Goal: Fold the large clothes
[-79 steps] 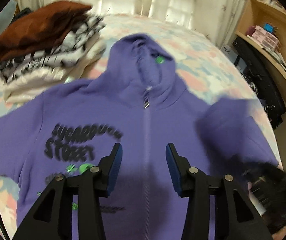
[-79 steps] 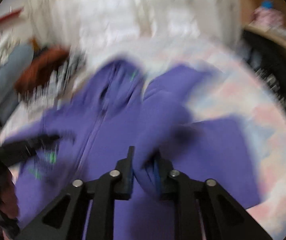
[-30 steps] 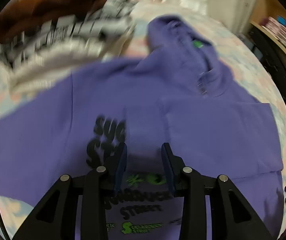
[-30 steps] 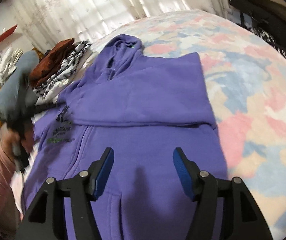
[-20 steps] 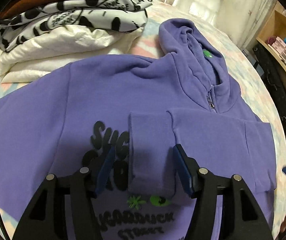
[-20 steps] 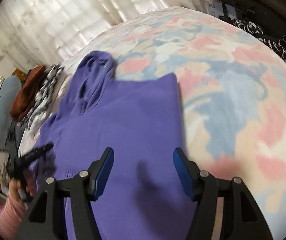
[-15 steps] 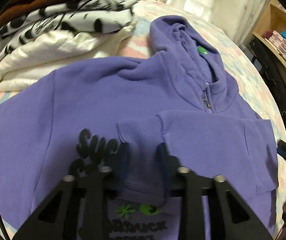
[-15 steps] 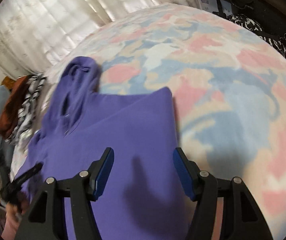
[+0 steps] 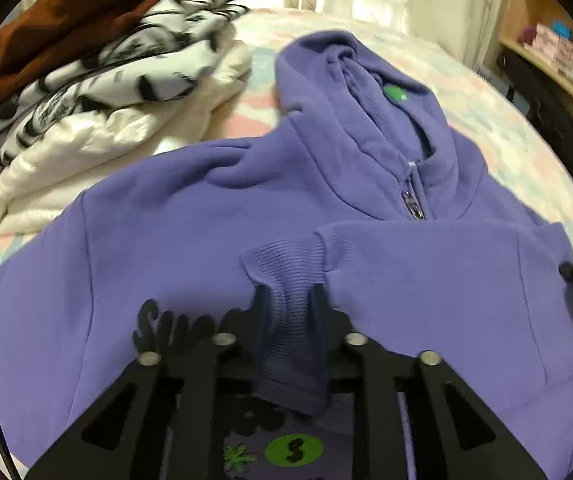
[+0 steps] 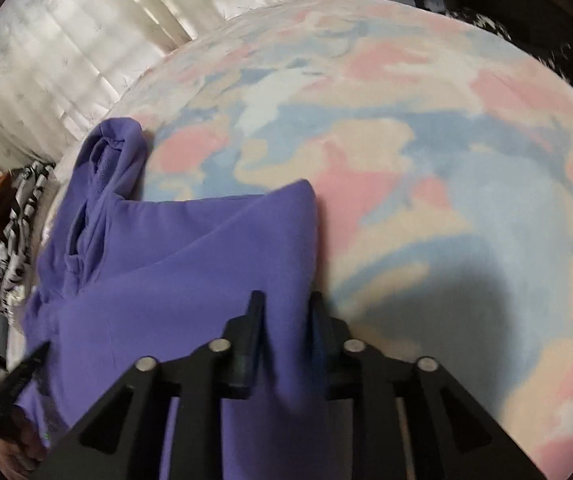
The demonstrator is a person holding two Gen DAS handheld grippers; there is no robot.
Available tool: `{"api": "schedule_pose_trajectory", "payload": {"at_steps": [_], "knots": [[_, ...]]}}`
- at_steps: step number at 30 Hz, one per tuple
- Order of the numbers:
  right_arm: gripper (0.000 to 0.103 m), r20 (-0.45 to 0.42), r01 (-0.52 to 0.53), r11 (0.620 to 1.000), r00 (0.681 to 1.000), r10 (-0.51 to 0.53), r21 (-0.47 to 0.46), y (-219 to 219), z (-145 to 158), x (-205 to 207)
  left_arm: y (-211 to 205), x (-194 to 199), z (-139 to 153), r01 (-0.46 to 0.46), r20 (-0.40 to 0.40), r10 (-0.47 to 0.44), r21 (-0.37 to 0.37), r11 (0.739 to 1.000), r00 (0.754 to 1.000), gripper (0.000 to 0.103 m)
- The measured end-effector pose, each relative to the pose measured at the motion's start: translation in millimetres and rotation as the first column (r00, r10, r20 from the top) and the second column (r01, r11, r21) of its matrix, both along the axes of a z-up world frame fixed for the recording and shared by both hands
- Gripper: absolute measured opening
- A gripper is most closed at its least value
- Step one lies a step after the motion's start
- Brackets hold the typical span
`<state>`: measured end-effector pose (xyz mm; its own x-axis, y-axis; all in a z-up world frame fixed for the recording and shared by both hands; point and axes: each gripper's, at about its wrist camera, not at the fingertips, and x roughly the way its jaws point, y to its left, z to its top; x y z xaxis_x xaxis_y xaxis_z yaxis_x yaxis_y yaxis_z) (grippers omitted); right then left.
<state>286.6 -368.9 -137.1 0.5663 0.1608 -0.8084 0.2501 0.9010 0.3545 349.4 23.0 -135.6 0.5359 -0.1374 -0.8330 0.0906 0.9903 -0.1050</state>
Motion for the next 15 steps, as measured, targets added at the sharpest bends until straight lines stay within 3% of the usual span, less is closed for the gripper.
{"api": "schedule_pose_trajectory", "payload": {"at_steps": [2, 5, 8, 10, 11, 12, 15], "knots": [[0.036, -0.019, -0.008, 0.998, 1.0, 0.009, 0.058, -7, 9, -12, 10, -4, 2, -0.004, -0.022, 0.003, -0.028, 1.0, 1.0, 0.042], [0.05, -0.007, -0.055, 0.995, 0.998, 0.056, 0.079, -9, 19, -40, 21, -13, 5, 0.002, -0.037, -0.004, -0.061, 0.998, 0.999, 0.043], [0.051, -0.033, -0.108, 0.992, 0.993, 0.11, 0.065, 1, 19, -69, 25, -22, -2, 0.007, -0.053, -0.011, -0.078, 0.997, 0.999, 0.043], [0.051, -0.069, -0.128, 0.991, 0.989, 0.131, 0.045, 9, 11, -78, 24, -30, -5, 0.007, -0.041, -0.01, -0.062, 0.998, 0.999, 0.024], [0.049, -0.087, -0.143, 0.99, 0.986, 0.143, 0.013, 15, 5, -82, 20, -32, -5, 0.009, -0.044, -0.011, -0.039, 0.999, 0.999, 0.016], [0.03, -0.084, -0.15, 0.989, 0.985, 0.148, -0.015, 19, 4, -85, 21, -36, -4, 0.007, -0.042, -0.008, -0.031, 0.999, 0.999, 0.014], [0.023, -0.029, -0.141, 0.989, 0.99, 0.14, -0.043, 20, 14, -97, 19, -48, 2, 0.016, -0.016, -0.016, -0.005, 1.0, 1.0, 0.015]]}}
